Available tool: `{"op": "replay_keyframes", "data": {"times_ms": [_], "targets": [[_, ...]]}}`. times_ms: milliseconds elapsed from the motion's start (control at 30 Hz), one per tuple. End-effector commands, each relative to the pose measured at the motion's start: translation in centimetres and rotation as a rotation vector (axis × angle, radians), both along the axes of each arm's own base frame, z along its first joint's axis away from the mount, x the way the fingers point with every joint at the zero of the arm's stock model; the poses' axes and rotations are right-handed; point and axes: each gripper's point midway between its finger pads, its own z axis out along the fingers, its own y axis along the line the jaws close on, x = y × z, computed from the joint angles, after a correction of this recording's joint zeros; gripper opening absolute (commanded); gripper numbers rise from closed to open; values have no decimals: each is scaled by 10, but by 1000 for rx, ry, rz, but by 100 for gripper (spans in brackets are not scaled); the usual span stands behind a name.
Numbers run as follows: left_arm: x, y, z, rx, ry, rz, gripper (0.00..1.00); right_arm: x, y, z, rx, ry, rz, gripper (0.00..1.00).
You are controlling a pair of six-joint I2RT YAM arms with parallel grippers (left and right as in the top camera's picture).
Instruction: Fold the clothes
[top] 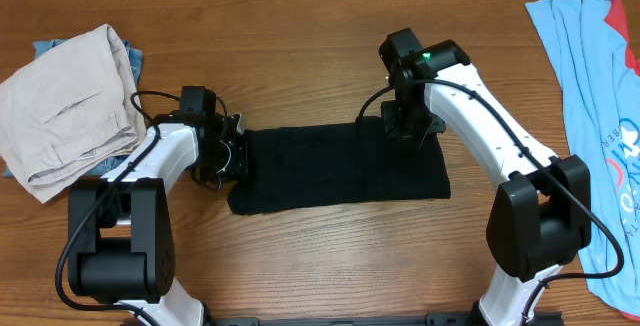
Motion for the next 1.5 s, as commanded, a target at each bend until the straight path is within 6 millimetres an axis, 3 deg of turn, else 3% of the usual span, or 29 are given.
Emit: {"op": "replay_keyframes", "data": {"times_ms": [0, 167, 367, 500, 633, 1033, 1233, 1467], "targets": [[-4, 21, -5, 78, 38, 29, 4, 1, -1, 4, -2, -17, -4, 32], [16, 78, 22, 209, 36, 141, 4, 7, -6, 7, 4, -31, -26, 31], [61, 145, 88, 265, -95, 275, 4, 19, -31, 13, 10, -49, -118, 32], [85, 162, 141, 246, -194, 321, 4, 20, -52, 13, 4, -36, -168, 32], [90, 126, 168, 120, -213, 264, 4, 19, -57, 12, 2, -28, -183, 32], [62, -21, 164, 46, -117, -49, 4, 17, -58, 12, -1, -18, -184, 32], [42, -47, 141, 226, -88, -139, 8, 16, -58, 12, -2, -14, -183, 32], [18, -72, 108, 235, -36, -209, 8, 16, -58, 12, -2, -14, -183, 32]]}}
